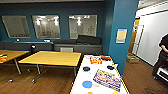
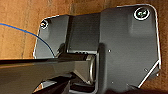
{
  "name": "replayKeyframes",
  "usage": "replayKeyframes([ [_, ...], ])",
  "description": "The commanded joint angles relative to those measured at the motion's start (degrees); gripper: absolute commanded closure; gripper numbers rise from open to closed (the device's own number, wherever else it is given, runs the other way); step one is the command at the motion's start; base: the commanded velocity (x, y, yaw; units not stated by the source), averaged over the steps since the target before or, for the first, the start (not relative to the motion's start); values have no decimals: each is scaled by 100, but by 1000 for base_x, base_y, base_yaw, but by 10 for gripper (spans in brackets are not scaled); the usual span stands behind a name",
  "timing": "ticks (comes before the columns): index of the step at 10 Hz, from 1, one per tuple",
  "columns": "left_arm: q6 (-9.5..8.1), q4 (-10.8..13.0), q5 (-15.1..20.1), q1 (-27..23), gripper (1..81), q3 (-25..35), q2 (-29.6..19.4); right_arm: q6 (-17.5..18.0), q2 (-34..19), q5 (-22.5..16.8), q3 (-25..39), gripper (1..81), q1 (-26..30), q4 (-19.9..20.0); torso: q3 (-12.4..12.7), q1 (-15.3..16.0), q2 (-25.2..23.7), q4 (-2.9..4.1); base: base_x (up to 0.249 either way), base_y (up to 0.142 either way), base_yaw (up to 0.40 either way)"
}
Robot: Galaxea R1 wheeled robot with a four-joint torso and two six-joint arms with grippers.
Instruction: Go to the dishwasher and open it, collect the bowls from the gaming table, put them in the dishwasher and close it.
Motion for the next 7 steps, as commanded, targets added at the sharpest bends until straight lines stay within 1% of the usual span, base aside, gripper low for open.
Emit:
replayKeyframes([
  [1,27,-3,259,-330,10,1,-25,-15,-9,-269,25,10,328,-19,0,0,0,0,137,0,0],
  [2,27,-12,268,-330,10,1,-25,-15,-9,-269,16,10,336,-10,0,0,0,0,136,0,0],
  [4,18,-38,259,-329,10,10,-34,-7,-79,-242,121,10,319,7,0,7,2,0,0,0,0],
  [5,10,-38,259,-312,10,19,-24,19,-217,-233,329,10,310,7,-2,11,6,0,0,0,0],
  [6,1,-38,259,-303,10,19,-25,46,-439,-225,684,10,266,16,-2,7,4,0,0,0,0],
  [7,-17,-38,216,-303,10,19,-51,55,-813,-146,1275,10,248,16,-2,2,4,0,0,0,0],
])
